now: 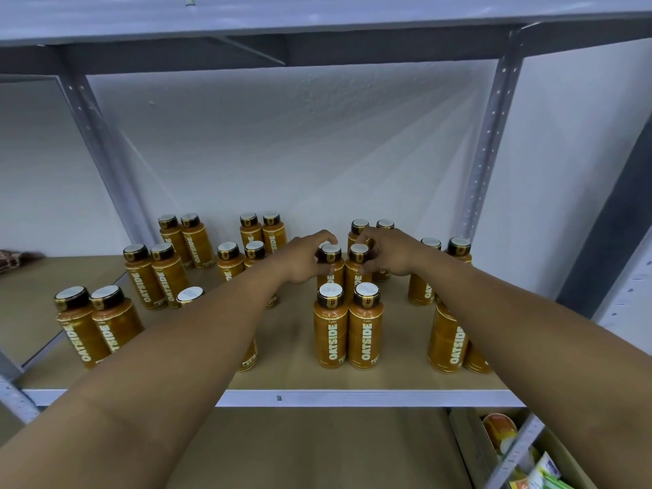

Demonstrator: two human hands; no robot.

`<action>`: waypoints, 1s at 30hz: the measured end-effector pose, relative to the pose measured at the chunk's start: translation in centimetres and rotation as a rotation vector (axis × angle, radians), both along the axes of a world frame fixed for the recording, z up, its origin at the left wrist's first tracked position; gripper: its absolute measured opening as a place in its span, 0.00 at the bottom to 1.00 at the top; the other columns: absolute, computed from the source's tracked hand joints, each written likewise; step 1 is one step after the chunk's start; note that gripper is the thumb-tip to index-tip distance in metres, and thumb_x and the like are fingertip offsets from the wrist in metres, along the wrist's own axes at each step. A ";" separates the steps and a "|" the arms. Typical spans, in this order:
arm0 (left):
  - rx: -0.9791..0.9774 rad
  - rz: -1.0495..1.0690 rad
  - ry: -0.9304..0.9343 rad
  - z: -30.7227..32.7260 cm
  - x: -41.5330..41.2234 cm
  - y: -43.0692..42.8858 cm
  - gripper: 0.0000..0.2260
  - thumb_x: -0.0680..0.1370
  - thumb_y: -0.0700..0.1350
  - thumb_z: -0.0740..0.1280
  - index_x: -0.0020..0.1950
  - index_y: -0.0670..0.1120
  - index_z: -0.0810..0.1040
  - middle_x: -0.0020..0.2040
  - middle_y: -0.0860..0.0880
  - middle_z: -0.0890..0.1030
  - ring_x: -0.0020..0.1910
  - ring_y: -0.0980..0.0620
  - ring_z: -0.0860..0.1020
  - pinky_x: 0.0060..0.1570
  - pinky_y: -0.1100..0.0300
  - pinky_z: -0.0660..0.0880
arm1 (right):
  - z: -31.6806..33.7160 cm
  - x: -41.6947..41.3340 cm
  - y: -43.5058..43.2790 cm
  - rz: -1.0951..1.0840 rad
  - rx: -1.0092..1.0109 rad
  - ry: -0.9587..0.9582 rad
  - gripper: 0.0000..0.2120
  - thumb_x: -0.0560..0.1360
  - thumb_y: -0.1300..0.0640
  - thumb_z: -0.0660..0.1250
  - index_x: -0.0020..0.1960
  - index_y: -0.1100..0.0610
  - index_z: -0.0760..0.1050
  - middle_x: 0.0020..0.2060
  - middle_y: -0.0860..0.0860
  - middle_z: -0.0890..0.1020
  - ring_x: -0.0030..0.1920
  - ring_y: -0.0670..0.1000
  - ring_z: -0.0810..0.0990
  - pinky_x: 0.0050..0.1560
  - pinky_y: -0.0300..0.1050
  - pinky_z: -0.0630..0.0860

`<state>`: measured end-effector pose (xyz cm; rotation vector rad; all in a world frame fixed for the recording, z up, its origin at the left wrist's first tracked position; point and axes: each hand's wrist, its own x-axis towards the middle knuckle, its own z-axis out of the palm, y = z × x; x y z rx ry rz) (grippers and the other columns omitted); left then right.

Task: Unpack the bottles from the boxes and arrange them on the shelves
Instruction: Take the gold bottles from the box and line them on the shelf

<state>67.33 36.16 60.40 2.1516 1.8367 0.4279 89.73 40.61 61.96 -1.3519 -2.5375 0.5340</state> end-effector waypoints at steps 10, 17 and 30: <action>0.006 0.005 0.006 0.0 0.1 0.0 0.26 0.78 0.52 0.72 0.72 0.60 0.64 0.66 0.45 0.77 0.55 0.47 0.79 0.57 0.48 0.79 | -0.1 0.0 -0.1 -0.006 -0.003 0.019 0.27 0.74 0.51 0.76 0.68 0.49 0.69 0.60 0.52 0.79 0.57 0.54 0.78 0.54 0.48 0.75; 0.002 0.000 0.000 0.0 0.0 -0.1 0.26 0.78 0.52 0.72 0.72 0.60 0.64 0.67 0.45 0.77 0.55 0.47 0.79 0.56 0.49 0.79 | 0.0 0.0 -0.2 0.008 -0.002 0.020 0.26 0.74 0.51 0.76 0.68 0.50 0.69 0.65 0.53 0.79 0.56 0.53 0.77 0.53 0.46 0.74; -0.013 -0.038 -0.053 1.8 -0.2 0.7 0.19 0.80 0.55 0.69 0.69 0.56 0.73 0.68 0.46 0.78 0.63 0.49 0.77 0.51 0.59 0.74 | 0.8 0.0 0.4 0.038 -0.002 -0.065 0.28 0.74 0.45 0.75 0.70 0.49 0.69 0.64 0.53 0.79 0.54 0.51 0.76 0.50 0.44 0.71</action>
